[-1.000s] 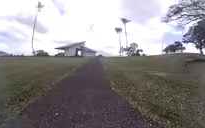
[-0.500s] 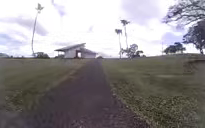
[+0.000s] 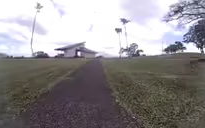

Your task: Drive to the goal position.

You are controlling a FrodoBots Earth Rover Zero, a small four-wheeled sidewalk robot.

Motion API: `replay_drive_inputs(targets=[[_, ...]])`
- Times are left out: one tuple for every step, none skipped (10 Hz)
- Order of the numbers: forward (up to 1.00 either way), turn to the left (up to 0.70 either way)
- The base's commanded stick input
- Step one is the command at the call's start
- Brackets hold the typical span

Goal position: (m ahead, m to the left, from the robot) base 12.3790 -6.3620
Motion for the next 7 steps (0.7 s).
replay_drive_inputs(targets=[[0.5, 0.0], [0.5, 0.0], [0.5, 0.0], [0.5, 0.0], [0.5, 0.0], [0.5, 0.0], [0.5, 0.31]])
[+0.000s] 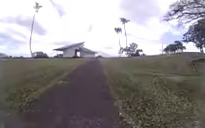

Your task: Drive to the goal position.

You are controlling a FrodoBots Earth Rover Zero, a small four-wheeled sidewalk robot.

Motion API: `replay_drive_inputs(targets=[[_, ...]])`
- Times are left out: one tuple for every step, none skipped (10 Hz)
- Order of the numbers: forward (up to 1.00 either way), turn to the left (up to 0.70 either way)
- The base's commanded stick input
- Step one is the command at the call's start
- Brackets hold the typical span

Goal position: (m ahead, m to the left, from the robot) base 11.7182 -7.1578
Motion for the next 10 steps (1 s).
replay_drive_inputs(targets=[[0.5, 0.5], [0.5, 0.5], [0.5, 0.5], [0.5, 0.5], [0.5, 0.5], [0.5, 0.5], [0.5, 0.5], [0.5, 0.5], [0.5, 0.0], [0.5, 0.0]])
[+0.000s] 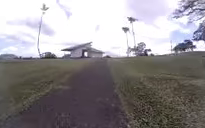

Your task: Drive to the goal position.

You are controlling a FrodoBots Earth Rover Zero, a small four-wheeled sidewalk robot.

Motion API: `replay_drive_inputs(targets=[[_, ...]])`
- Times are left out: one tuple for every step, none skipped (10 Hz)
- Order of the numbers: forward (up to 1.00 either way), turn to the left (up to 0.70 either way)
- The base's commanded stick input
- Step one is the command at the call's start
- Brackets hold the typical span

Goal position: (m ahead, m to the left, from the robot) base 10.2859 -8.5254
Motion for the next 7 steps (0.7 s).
replay_drive_inputs(targets=[[0.5, 0.0], [0.5, 0.0], [0.5, 0.0], [0.5, 0.0], [0.5, 0.0], [0.5, 0.0], [0.5, 0.0]])
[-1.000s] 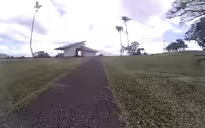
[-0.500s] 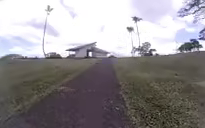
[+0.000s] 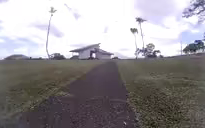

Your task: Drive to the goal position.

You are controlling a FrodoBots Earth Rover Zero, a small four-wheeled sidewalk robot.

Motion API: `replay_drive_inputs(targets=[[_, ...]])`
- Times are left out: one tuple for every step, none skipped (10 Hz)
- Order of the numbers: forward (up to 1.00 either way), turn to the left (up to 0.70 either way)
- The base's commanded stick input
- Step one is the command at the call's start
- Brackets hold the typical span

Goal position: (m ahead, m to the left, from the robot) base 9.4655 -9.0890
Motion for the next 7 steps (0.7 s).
replay_drive_inputs(targets=[[0.5, 0.0], [0.5, 0.0], [0.5, 0.0], [0.5, 0.0], [0.5, 0.0], [0.5, 0.0], [0.5, 0.0]])
